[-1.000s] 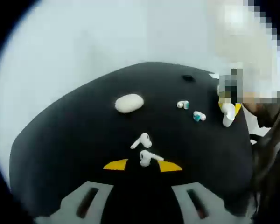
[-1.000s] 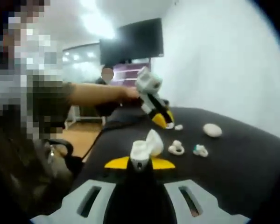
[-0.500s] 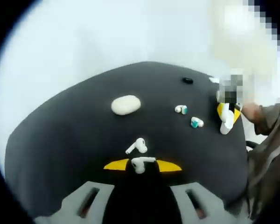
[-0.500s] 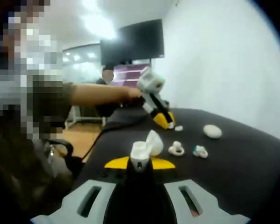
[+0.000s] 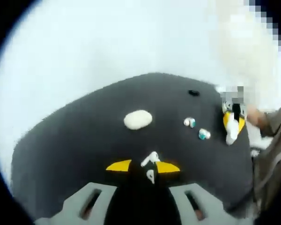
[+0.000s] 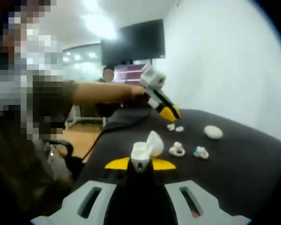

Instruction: Pick up three earphones and place each one into its charging case using tactile feedback, ensure that each earphone is properly inserted and securely positioned inside the case.

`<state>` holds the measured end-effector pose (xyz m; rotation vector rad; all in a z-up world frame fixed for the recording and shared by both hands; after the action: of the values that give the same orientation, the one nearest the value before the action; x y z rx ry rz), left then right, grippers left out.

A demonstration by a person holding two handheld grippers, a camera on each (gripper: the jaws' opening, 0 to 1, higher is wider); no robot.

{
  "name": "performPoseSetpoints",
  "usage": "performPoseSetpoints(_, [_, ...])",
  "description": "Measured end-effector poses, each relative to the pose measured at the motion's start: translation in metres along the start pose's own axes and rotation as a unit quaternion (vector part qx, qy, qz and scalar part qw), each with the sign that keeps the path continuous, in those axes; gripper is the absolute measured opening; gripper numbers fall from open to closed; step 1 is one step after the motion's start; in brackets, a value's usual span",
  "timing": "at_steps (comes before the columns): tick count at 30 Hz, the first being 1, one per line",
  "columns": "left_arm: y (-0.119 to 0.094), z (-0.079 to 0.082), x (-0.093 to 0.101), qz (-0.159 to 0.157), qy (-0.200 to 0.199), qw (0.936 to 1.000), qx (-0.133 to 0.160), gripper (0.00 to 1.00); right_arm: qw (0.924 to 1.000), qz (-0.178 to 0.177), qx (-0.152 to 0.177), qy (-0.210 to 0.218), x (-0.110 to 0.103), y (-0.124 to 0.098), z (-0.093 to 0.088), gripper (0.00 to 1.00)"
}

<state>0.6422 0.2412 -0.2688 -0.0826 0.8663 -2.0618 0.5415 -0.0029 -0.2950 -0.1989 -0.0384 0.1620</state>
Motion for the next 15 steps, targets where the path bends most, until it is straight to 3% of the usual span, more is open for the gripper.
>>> performPoseSetpoints(3, [0.008,0.004,0.0,-0.007,0.022,0.9987,-0.047,0.12,1.0,0.0,0.0,0.001,0.001,-0.001,0.0,0.17])
performPoseSetpoints(6, [0.016,0.008,0.009,-0.035,0.042,0.9954,-0.079,0.13,1.0,0.0,0.001,0.0,0.001,-0.001,0.0,0.17])
performPoseSetpoints(9, [0.022,0.015,0.015,-0.04,0.097,0.9913,-0.079,0.13,1.0,0.001,0.003,0.0,0.0,-0.001,0.0,0.17])
performPoseSetpoints(11, [0.027,0.02,0.015,-0.035,0.092,0.9921,-0.078,0.13,1.0,0.001,0.004,0.0,0.0,-0.001,0.001,0.17])
performPoseSetpoints(14, [0.03,0.016,0.014,-0.021,0.084,0.9899,-0.112,0.09,1.0,0.002,0.007,0.0,0.0,-0.001,0.001,0.17])
performPoseSetpoints(15, [0.032,0.018,0.013,-0.014,0.073,0.9911,-0.11,0.09,1.0,0.002,0.007,-0.001,0.0,-0.001,0.001,0.17])
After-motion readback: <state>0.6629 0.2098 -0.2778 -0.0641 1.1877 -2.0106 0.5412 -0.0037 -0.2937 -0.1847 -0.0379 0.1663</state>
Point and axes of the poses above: the point that each gripper's makers call its tool centre point, and the gripper's own axes: y roughly forward along the fingers, x roughly to its right, z roughly out of its top, the point moved 5 cm from there along -y, roughly backward along the fingers, and after that the axes turned 12 degrees about z, right-handed, at the moved point
